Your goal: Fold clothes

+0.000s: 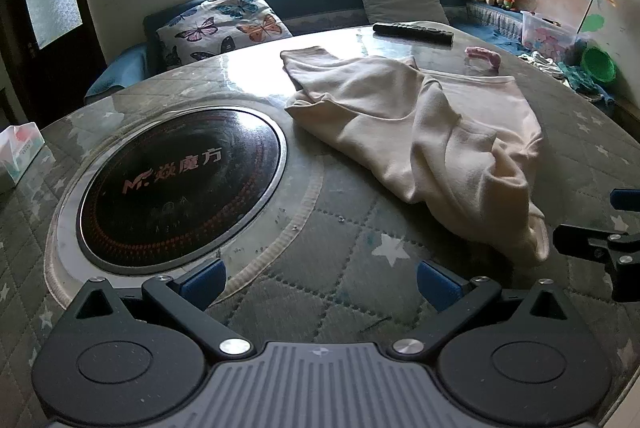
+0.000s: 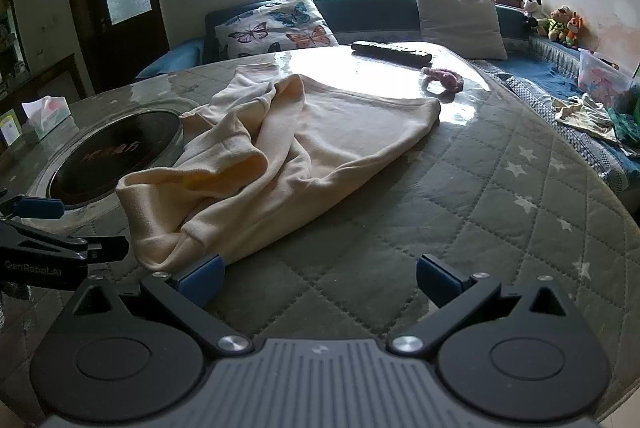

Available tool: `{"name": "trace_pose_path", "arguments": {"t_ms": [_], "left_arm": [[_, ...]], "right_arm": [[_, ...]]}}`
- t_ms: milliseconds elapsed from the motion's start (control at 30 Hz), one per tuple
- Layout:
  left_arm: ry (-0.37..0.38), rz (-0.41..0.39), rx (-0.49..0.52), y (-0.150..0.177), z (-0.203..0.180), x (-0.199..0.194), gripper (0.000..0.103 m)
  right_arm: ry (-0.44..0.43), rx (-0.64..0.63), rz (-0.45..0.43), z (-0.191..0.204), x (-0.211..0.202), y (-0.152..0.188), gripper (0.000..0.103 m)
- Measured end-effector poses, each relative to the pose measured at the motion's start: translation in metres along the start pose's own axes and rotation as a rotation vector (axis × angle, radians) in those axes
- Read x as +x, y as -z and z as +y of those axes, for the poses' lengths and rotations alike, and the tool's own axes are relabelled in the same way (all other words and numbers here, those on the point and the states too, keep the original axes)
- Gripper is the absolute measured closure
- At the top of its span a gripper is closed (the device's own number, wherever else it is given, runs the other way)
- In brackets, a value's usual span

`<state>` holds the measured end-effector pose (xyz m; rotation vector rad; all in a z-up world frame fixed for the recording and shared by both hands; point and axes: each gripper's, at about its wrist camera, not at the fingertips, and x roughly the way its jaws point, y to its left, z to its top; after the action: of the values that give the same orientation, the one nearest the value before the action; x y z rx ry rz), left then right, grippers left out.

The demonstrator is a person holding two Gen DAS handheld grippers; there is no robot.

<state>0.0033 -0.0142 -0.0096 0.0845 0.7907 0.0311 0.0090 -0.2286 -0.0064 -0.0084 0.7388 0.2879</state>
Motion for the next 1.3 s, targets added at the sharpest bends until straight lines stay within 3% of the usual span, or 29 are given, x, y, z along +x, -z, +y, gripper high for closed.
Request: {"name": "trace_pose_path", "arguments": {"t_ms": [833, 1300], "left_arm": [[0.005, 0.004, 0.007, -0.004, -0.002, 0.004, 0.0], [0.019, -0.071, 0.019, -0.049, 0.001, 0.004, 0.0]], "right_arm": [[0.003, -0.009, 0.004, 0.0, 0.003, -0.004, 0.0], [0.009, -0.03, -0.011, -0.007, 0.008, -0.018, 0.0]]}}
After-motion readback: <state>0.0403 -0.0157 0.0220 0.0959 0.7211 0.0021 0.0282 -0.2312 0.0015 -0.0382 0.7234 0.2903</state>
